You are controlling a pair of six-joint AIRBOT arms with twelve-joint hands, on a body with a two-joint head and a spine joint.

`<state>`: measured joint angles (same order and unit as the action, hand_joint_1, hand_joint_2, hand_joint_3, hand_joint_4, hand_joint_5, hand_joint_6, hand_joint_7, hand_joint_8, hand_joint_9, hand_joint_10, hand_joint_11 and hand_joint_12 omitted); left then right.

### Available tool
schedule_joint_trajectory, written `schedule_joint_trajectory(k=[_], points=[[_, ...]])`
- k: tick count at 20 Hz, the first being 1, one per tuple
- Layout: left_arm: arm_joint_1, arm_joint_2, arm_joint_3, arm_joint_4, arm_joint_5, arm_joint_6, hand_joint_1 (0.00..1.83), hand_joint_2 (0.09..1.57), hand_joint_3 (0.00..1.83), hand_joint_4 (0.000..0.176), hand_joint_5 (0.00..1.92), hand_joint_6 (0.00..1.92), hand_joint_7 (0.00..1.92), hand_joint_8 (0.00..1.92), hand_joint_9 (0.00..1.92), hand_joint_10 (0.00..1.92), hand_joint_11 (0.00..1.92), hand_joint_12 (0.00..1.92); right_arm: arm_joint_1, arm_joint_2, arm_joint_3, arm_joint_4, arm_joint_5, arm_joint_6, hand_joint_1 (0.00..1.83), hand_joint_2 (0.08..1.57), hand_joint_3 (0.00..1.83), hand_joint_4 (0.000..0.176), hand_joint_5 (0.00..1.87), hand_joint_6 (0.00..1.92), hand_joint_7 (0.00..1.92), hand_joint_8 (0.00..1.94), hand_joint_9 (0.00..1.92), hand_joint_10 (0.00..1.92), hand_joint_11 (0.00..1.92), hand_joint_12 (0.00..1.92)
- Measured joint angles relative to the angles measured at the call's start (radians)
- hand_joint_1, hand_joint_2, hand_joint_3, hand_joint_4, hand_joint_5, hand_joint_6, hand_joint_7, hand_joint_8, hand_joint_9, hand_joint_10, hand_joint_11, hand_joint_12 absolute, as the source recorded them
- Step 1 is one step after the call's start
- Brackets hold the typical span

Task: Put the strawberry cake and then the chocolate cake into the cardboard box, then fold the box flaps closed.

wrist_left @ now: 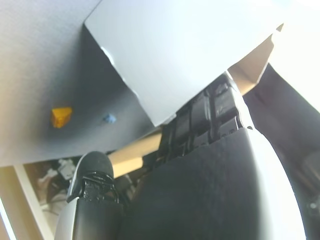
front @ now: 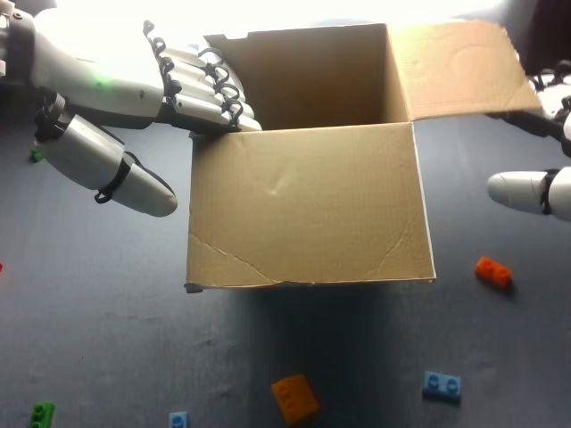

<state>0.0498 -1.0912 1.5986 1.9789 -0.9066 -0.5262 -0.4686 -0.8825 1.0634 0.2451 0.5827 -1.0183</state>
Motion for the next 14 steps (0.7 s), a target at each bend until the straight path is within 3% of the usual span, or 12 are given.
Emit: schedule_joint_trajectory(k=[5, 7, 14], points=[[-0.037, -0.003, 0.023, 0.017, -0.033, -0.014, 0.0, 1.26, 0.0, 0.007, 0.07, 0.0, 0.09, 0.0, 0.07, 0.0, 0.0, 0.38, 0.105, 0.05, -0.078, -0.052, 0.008, 0.0, 0.0, 1.25, 0.0, 0.0, 0.09, 0.0, 0.15, 0.0, 0.1, 0.0, 0.0, 0.17], [-0.062, -0.003, 0.049, 0.013, -0.037, -0.018, 0.0, 1.26, 0.0, 0.006, 0.07, 0.0, 0.1, 0.0, 0.08, 0.0, 0.0, 0.4, 0.142, 0.06, -0.097, -0.06, 0.003, -0.002, 0.0, 1.26, 0.0, 0.0, 0.09, 0.0, 0.15, 0.0, 0.1, 0.0, 0.0, 0.25], [-0.106, -0.003, 0.15, 0.023, -0.04, -0.018, 0.0, 1.25, 0.0, 0.008, 0.06, 0.0, 0.09, 0.0, 0.07, 0.0, 0.0, 0.42, 0.242, 0.027, -0.116, -0.082, -0.085, -0.05, 0.0, 1.26, 0.0, 0.0, 0.11, 0.0, 0.17, 0.0, 0.13, 0.01, 0.0, 0.29]])
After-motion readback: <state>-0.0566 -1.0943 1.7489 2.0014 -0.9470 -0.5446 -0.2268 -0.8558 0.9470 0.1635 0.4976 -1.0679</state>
